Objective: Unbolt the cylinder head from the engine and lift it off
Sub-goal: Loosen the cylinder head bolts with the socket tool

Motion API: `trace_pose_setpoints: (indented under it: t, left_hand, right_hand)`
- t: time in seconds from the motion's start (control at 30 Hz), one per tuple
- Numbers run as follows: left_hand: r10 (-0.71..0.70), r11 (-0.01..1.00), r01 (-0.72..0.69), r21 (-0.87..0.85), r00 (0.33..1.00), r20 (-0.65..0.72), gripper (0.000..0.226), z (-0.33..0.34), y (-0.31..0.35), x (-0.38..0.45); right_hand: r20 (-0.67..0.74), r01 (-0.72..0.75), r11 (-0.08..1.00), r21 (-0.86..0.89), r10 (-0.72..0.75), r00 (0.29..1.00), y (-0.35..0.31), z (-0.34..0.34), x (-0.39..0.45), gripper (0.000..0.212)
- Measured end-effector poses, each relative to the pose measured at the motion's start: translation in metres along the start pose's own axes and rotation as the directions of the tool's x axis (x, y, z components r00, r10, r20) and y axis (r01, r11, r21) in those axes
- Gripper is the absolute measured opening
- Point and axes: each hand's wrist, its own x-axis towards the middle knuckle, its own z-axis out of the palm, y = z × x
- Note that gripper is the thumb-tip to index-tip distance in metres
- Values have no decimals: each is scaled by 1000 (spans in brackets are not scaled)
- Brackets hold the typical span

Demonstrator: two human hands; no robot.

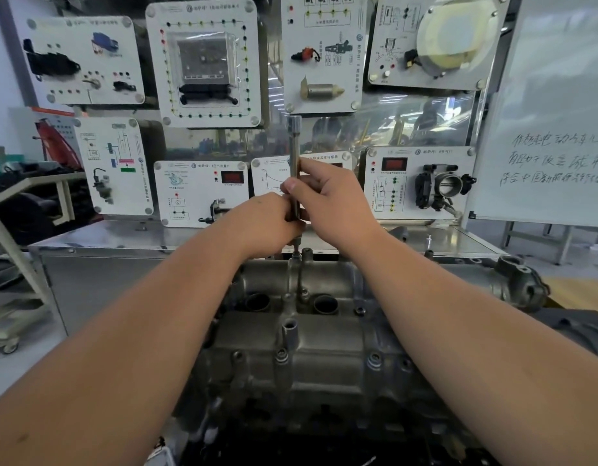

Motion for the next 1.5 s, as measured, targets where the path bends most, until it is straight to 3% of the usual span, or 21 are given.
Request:
trace_pose_setpoints:
  t: [0.17,0.37,0.43,0.57,0.7,0.8,0.93,1.03,1.2,1.33,1.43,1.5]
  left_hand:
    - [-9,1000,9,26,1000,18,27,1,3,-1]
    - [0,999,-2,42,1000,31,25,2,4,1]
    - [-17,999,16,48,1000,15,27,4,3,3]
    - [-15,999,15,49,1000,-7,27,5,2,2]
    - [-2,1000,2,-4,999,34,23,3,2,0]
    - [-4,1000,4,10,1000,-1,20,4,3,0]
    - [-17,999,19,31,999,-43,22,7,3,1]
    - [-5,999,5,45,1000,-10,22,6,2,1]
    - [12,1000,-12,12,1000,-2,21,6,2,1]
    - [9,1000,-8,21,998,-59,15,10,3,2]
    - [-14,1000,15,22,999,-36,17,9,3,3]
    - [-14,1000,14,23,1000,-7,15,8,1,3]
  right_hand:
    - [-8,-33,999,3,33,999,0,0,0,14]
    - [-115,-2,992,-130,-13,993,-2,0,-1,7]
    - [-131,-17,980,-198,-9,991,-2,-1,1,14]
    - [-87,1,975,-222,-21,996,-6,-3,1,6]
    - [-31,33,984,-177,-39,999,-8,-1,-3,21]
    - [-53,61,974,-220,-74,996,-8,1,-5,6]
    - [-109,25,962,-273,-57,992,-7,1,-3,13]
    - [-70,21,965,-260,-41,997,-4,-2,1,10]
    - [-47,47,966,-253,-61,997,-4,2,-4,43]
    - [-103,64,961,-269,-95,990,-4,3,-6,7]
    - [-104,44,955,-293,-77,992,-3,1,-3,24]
    - [-61,39,960,-278,-58,996,-4,1,-2,11]
